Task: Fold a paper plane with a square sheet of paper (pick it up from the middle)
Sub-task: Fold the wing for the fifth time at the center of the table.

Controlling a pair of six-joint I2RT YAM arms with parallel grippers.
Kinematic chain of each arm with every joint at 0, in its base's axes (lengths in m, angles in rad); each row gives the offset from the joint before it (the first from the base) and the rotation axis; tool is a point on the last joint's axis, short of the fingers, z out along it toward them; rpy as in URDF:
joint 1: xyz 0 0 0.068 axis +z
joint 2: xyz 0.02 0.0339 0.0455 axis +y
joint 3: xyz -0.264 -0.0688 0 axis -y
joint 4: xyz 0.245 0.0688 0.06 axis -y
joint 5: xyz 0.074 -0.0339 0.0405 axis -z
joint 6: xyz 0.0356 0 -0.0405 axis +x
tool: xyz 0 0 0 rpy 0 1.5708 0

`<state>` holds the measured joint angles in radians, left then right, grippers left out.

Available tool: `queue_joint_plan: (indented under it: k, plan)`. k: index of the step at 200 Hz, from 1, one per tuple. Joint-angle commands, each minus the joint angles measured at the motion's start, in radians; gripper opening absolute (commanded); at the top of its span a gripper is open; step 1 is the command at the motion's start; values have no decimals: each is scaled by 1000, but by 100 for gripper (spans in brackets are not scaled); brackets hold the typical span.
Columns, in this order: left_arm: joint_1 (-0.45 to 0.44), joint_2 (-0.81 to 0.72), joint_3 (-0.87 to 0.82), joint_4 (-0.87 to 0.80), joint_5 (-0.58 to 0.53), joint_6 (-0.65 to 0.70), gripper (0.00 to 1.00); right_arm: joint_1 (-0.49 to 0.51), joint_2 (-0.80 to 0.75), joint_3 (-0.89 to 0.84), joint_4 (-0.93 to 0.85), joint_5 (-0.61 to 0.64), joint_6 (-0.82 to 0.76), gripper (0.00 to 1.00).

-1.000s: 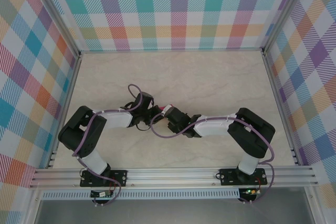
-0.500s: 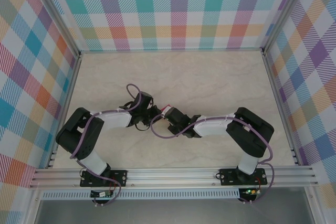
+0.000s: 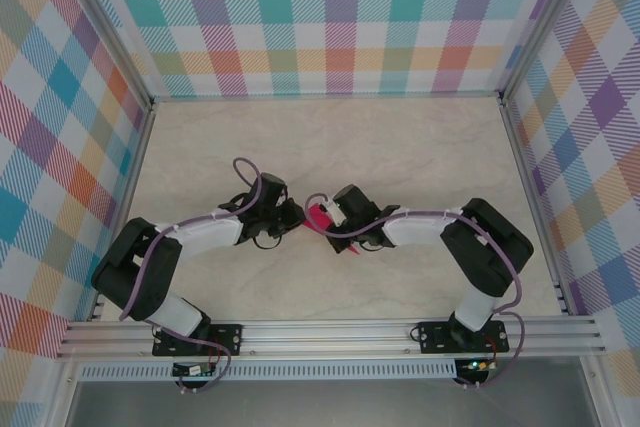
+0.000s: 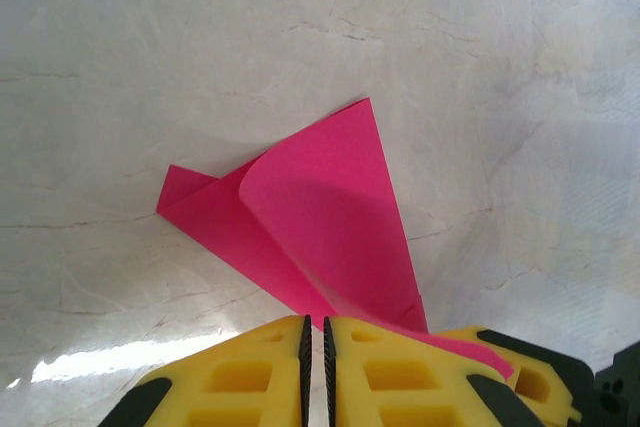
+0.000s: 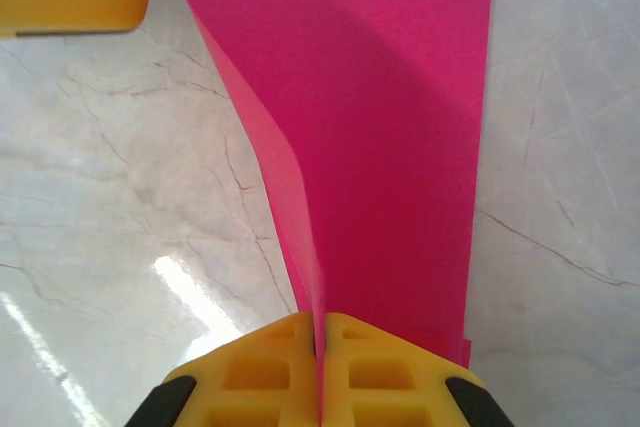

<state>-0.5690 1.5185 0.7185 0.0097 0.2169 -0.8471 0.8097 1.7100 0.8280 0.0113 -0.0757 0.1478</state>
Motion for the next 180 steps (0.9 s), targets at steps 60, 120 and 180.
queue_joint_plan:
  k: [60,120,180]
  plan:
    - [-6,8,-49,116,67,-6,14,-63,41,36,3,-278,88,18]
    - [-8,34,-53,142,94,-13,14,-82,74,61,1,-354,77,17]
    - [-12,69,-59,172,110,-14,14,-92,138,105,-45,-395,98,3]
